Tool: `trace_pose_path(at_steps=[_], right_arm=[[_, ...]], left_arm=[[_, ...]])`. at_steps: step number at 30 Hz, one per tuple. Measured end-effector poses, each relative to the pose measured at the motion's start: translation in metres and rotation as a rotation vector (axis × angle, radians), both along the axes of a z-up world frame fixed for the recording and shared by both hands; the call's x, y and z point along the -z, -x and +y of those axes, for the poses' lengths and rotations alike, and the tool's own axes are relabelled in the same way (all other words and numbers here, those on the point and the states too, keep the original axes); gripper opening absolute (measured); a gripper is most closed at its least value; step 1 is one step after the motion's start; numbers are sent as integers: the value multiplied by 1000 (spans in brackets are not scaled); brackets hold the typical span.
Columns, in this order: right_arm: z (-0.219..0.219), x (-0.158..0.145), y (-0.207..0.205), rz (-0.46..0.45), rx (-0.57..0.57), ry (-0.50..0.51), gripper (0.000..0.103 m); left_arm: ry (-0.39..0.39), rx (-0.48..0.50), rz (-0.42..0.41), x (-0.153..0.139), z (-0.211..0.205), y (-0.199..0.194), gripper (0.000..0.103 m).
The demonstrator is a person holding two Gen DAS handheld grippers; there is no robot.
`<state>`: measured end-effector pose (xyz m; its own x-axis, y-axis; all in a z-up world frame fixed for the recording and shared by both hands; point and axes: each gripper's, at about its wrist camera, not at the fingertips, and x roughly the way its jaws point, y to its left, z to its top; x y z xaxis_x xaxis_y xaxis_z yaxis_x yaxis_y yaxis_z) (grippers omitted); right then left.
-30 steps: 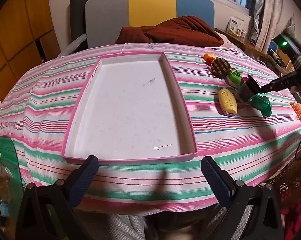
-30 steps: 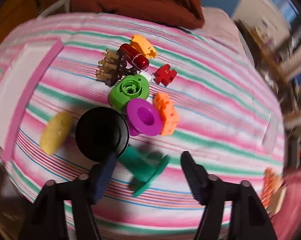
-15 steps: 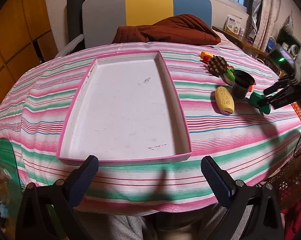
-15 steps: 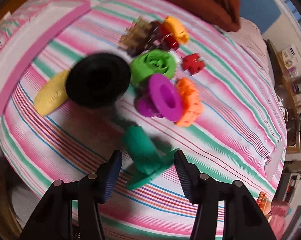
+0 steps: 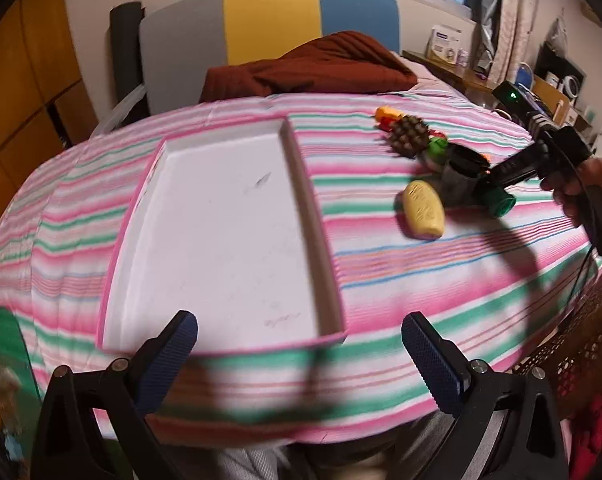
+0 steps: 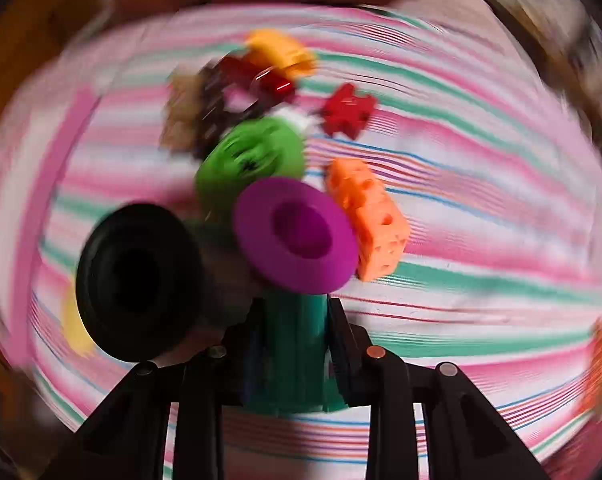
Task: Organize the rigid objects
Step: 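Grasp the yellow egg block with the left tool while the right tool grasps the green spool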
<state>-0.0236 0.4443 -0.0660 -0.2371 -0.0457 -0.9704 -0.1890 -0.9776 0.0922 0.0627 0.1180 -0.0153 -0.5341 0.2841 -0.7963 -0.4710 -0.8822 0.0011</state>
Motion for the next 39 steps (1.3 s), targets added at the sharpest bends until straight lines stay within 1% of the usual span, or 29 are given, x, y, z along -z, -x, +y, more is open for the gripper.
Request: trace_pose_path(at_steps=[2,3,6,8,9,12,15,16,17,19,21,23,24,26,27,30,33,35,39], right_arm=[[16,2,-4,48,113,88,29],[26,4,-9,95,186,151,29],[44,12,-22,187,319,285,29],[51,10,-28,210,364,318,29],[55,4,-32,254,384,312,29],[57,-7,-39,326,416,260,29],[65,-18,-40,365,407,267,29],[60,-22,-32,369,401,255,29],[70,-21,-46,372,393,231,29],[64,-25,-47,368,378,158,29],[59,-26,-46,369,377,142,29],[59,-28,-49,367,377,138,29],[55,-25,-43,359,375,130,29],[54,-20,-40,325,372,111,29],[53,-19,-41,312,371,111,30],[50,-15,-36,293,346,110,32],[43,-12,-30,265,313,70,33],[40,-13,-32,256,297,52,33],[44,-12,-35,260,317,53,33]], left_arm=[[-37,18,-4,-6,9,5,103],[-76,35,-16,-9,14,8,103],[-150,88,-60,-12,31,17,103],[-125,90,-103,-9,50,28,103],[-101,78,-119,-6,61,35,103],[-44,66,-139,4,89,54,103],[-8,74,-129,13,110,64,103],[18,74,-121,17,117,67,103],[27,80,-112,20,123,68,103],[50,85,-103,27,133,72,102],[73,104,-102,35,144,73,101],[89,106,-101,41,151,76,91],[80,114,-106,44,154,77,89],[66,121,-120,52,158,80,79],[61,121,-126,55,159,80,76],[69,137,-57,57,160,72,77],[27,134,-34,59,155,69,76],[14,142,-19,60,153,68,76],[-22,167,18,62,148,65,76]])
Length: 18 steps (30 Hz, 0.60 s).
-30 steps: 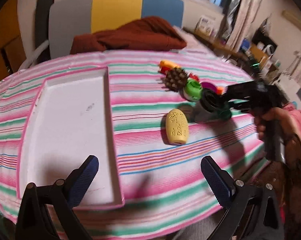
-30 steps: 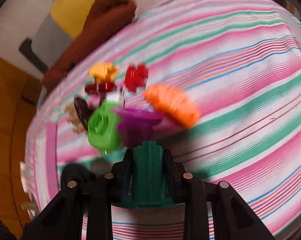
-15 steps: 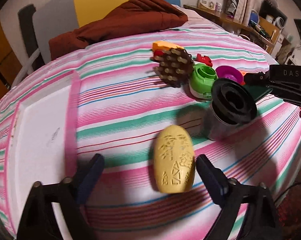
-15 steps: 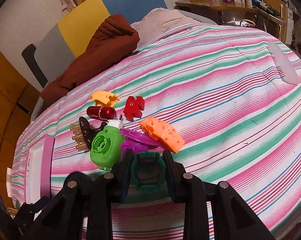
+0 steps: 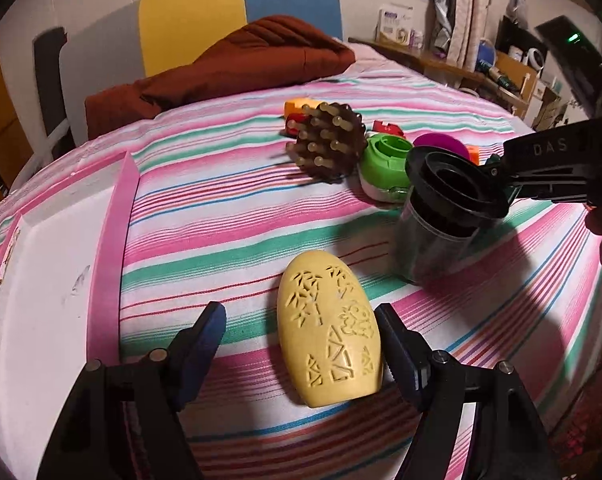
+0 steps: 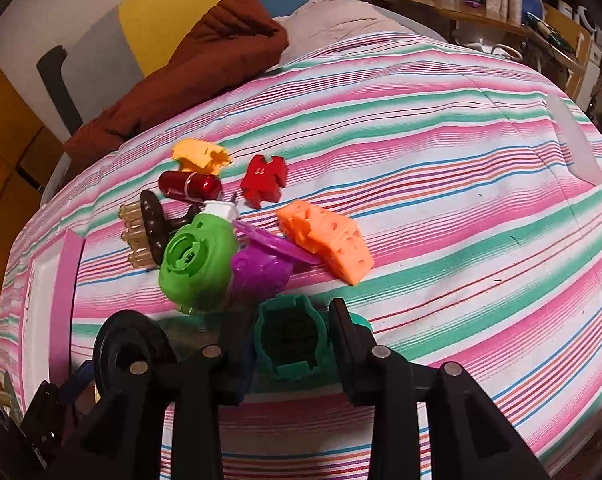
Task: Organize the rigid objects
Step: 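Grasp the yellow egg block with the left tool while the right tool grasps the green spool, then carry the yellow block into the tray and open the left tool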
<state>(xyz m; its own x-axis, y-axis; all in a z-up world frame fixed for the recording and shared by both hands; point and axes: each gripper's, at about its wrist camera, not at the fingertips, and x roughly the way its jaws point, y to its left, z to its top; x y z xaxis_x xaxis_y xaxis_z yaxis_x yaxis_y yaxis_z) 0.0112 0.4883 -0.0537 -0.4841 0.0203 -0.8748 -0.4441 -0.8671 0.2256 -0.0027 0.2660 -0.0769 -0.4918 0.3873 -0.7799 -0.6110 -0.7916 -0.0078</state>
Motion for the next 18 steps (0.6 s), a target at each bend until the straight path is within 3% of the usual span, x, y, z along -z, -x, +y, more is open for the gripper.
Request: trace_pose_path(at_steps=[3,5,7,18], right_arm=[[6,-1,-3,20,18,26,32],[10,-2,-6,46,34,54,31],[16,-4,-9,68,58,78,30],[25,-9,-13,104,100,83,29]], left_arm=[[-17,8,29,0,-5,-5,70],[-28,-2,30,-2,-9,-9,53],[-38,-2,18,-5,-11,-11,45],[-161,15,-85,-13,-39,-29,45]])
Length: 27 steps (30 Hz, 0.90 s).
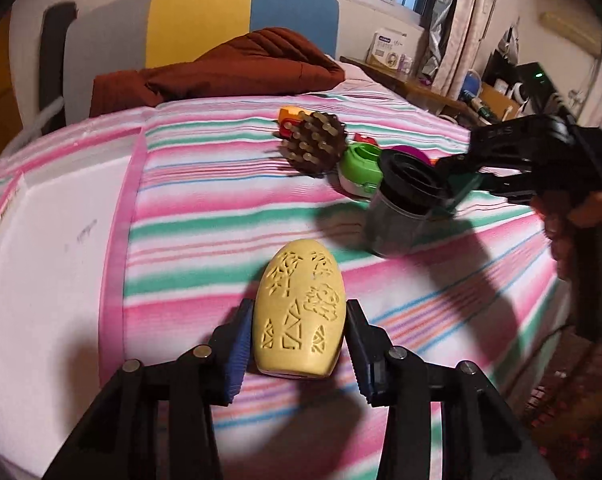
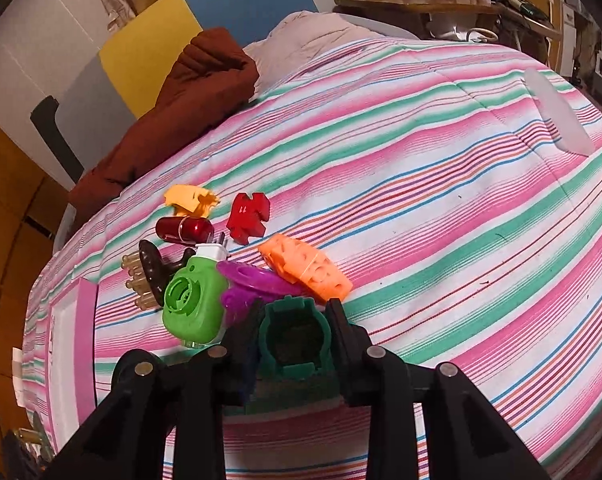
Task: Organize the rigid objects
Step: 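Carry the yellow block into the tray and open the left tool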
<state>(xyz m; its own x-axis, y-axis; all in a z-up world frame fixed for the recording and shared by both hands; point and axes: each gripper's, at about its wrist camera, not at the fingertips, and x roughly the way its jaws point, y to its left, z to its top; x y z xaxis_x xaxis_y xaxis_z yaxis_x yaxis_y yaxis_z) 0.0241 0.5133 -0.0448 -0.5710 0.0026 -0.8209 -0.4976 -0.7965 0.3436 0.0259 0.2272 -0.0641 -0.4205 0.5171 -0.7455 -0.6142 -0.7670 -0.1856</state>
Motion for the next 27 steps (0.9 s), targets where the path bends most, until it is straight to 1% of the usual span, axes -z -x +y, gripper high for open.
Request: trace_pose_path(at_steps=[5,8,15,21,25,27], right_arm=[[-1,-9,-4,37,9,-40,29],[-3,-15,-5,57,7,-72,29],[-10,-26,-6,82,2,-160,29],[-12,-26,-6,72,7,-185,29],[-10,-24,-5,63,8,-183,29],[-10,-21,-3,53,5,-172,29]], left_arm=[[-56,8,-22,-7,-17,-11,45],[-96,-5,-31,-15,-30,-13,45],[-172,-39,1,-42,-63,-12,45],[-191,-107,6,-51,-93,8,45],[-179,-169,0,-48,-113,29,45],[-155,-196,-7,-45,-121,42,45]])
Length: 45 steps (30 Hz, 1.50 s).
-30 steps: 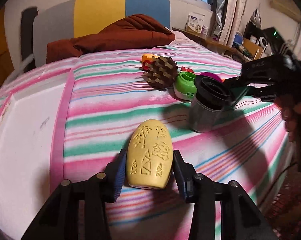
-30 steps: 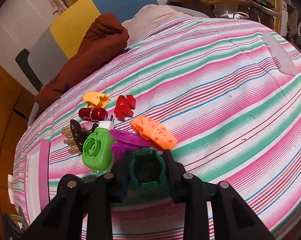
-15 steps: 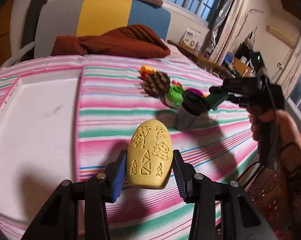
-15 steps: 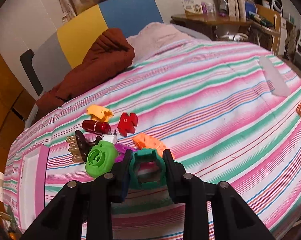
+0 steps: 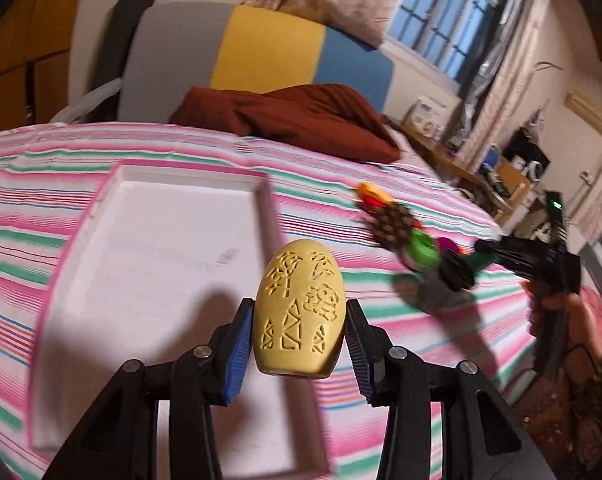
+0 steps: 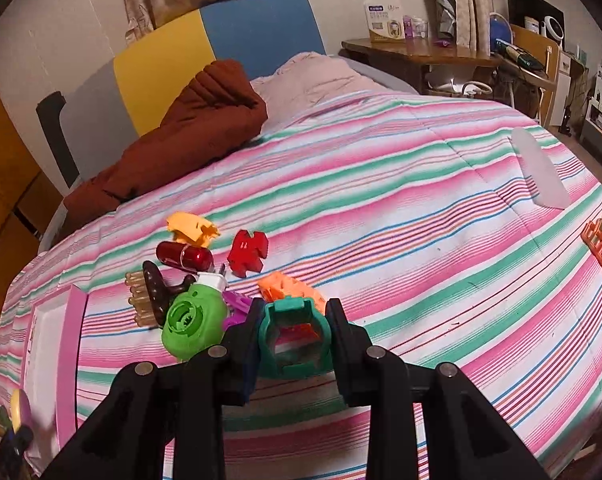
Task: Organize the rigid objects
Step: 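Carry the yellow block into the tray and open the left tool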
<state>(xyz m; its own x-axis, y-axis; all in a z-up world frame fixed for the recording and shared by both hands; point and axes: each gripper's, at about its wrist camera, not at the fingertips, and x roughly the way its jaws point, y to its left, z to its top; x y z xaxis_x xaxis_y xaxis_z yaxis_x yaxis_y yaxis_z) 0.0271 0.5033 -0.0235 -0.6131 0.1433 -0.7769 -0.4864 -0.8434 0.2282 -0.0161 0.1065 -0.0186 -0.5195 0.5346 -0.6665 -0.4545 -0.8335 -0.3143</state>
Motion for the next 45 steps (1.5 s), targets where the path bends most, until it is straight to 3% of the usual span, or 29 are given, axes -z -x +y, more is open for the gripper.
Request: trace_pose_path(at_steps=[15,24,34,36,41,45], right_arm=[[5,-2,-2,36,25,21,29],[10,-5,-5,67,40,27,29],[15,-7,-10,83,73,30,29],[16,-7,-11,85,79,27,29],[16,-10,-12,94,86,3,29],[14,-13,-13,103,90,-13,29]], left_arm=[[142,-147,-60,16,-16,105,45],[231,-235,-161,41,-22,155,45],[385,-270,-96,44,-14,181,46],[345,-286,-97,41,-23,172,47],[194,-306,-12,19,-44,121,94],[130,-269,27,15,-51,79,96]])
